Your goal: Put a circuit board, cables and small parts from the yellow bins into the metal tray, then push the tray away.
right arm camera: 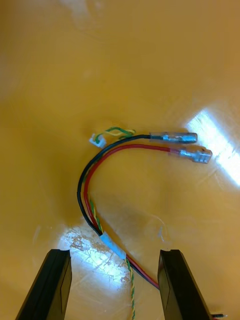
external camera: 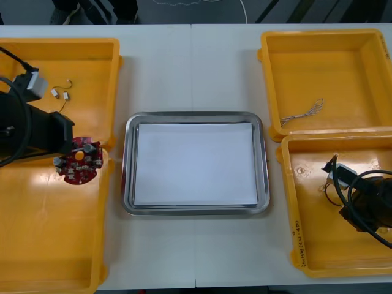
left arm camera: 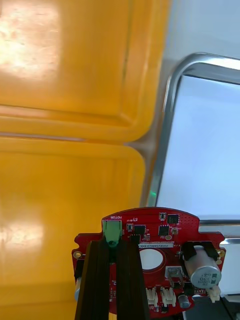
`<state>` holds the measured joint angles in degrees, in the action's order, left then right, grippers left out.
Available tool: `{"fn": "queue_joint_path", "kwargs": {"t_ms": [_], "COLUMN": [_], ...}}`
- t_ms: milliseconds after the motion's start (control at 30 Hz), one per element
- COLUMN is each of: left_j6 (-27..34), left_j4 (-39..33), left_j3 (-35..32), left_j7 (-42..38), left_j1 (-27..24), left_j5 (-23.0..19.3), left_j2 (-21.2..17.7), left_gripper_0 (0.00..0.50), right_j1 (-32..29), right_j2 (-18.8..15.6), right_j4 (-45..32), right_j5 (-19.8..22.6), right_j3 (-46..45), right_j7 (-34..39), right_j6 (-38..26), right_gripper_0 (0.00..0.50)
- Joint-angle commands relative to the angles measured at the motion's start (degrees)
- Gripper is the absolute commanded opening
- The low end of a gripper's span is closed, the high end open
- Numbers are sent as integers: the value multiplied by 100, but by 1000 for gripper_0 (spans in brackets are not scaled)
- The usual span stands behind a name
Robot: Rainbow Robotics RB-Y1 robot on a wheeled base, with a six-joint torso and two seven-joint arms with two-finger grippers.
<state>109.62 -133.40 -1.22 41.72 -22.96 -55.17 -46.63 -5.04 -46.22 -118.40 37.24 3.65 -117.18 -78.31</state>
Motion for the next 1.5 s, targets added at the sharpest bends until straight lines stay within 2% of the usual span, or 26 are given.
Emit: {"fn": "queue_joint_path", "kwargs": {"t_ms": [33, 167, 300, 500, 733, 967, 1033, 1067, 1133, 1167, 1233, 1267, 1500], "left_j6": [38, 38, 38, 38, 38, 38, 38, 38, 38, 38, 38, 16, -371], "left_j4": [209, 429, 640, 692, 1140, 1580, 1712, 1791, 1914, 1975, 2055, 2072, 2222], "left_j3": [720, 1300, 1616, 1862, 2302, 2776, 2899, 2934, 2970, 3005, 3049, 3066, 3180], "left_j7": [-1157, -1535, -1658, -1640, -1553, -1491, -1465, -1447, -1403, -1377, -1333, -1306, -1140], "left_j1": [-753, -1228, -1509, -1527, -1536, -1536, -1536, -1536, -1536, -1527, -1527, -1527, -1518], "left_j5": [-47, -47, 50, 630, 1351, 1702, 1834, 1904, 1992, 2019, 2027, 2027, 2036], "left_j2": [-206, -145, 163, 708, 1341, 1569, 1639, 1692, 1771, 1798, 1798, 1798, 1798], "left_gripper_0": [0, 0, 0, 0, 0, 0, 0, 0, 0, 0, 0, 0, 0], "right_j1": [-111, -129, -137, -146, -199, -217, -208, -217, -217, -217, -217, -217, -217], "right_j2": [263, 395, 518, 702, 843, 843, 843, 843, 843, 843, 843, 843, 843], "right_j4": [-52, -43, 45, 238, 335, 388, 476, 520, 546, 555, 555, 555, 555], "right_j5": [-138, -287, -375, -428, -419, -401, -393, -384, -375, -375, -384, -375, -358], "right_j3": [-119, -119, -137, -295, -365, -365, -374, -374, -374, -383, -383, -383, -392], "right_j7": [-428, -499, -551, -718, -903, -1000, -1043, -1061, -1087, -1087, -1087, -1087, -1061], "right_j6": [44, 35, 44, 44, 53, 97, 193, 237, 290, 308, 299, 299, 299], "right_gripper_0": [500, 500, 500, 500, 500, 500, 393, 301, 179, 98, 16, 0, 0]}}
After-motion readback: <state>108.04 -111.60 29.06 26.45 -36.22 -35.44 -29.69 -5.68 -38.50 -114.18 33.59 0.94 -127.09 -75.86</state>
